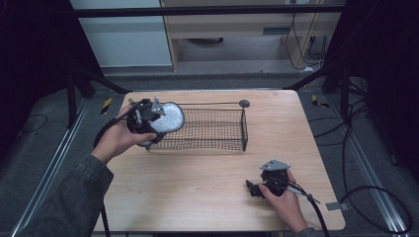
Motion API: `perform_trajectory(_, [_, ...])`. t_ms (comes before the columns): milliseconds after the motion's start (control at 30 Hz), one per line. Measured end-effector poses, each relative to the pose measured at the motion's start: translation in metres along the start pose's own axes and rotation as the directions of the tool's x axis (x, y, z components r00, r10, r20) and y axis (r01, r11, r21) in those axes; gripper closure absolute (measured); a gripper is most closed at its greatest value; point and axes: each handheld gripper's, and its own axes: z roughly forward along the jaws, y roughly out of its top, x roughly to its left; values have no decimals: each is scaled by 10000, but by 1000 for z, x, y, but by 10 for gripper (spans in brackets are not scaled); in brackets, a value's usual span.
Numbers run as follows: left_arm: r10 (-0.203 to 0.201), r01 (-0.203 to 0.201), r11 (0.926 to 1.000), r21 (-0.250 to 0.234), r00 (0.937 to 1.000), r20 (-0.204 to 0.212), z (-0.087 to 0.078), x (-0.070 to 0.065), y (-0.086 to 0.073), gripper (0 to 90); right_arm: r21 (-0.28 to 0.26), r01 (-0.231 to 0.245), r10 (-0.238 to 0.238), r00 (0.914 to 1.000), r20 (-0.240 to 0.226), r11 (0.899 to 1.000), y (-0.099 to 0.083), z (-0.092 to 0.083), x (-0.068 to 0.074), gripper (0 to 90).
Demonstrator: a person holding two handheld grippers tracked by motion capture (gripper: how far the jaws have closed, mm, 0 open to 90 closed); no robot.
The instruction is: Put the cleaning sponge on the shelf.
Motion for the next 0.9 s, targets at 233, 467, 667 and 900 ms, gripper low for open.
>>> perform_trajectory(233, [258, -251, 9993, 267, 9993, -273, 10, 1, 11, 144, -7, 28, -28, 10000, 11, 10000, 0, 0, 0, 8])
perform_trajectory(467, [372, -367, 9991, 193, 9990, -257, 8, 8, 19, 150, 13, 45, -45, 10000, -5, 10000, 1, 1, 0, 7])
perform_trajectory(667, [491, -483, 9985, 243, 9983, -313, 14, 10, 25, 152, 0, 26, -26, 10000, -27, 10000, 1, 1, 0, 8])
perform_trajectory(900, [575, -572, 9983, 123, 9979, -310, 21, 16, 32, 153, 10, 28, -28, 10000, -21, 10000, 1, 1, 0, 8])
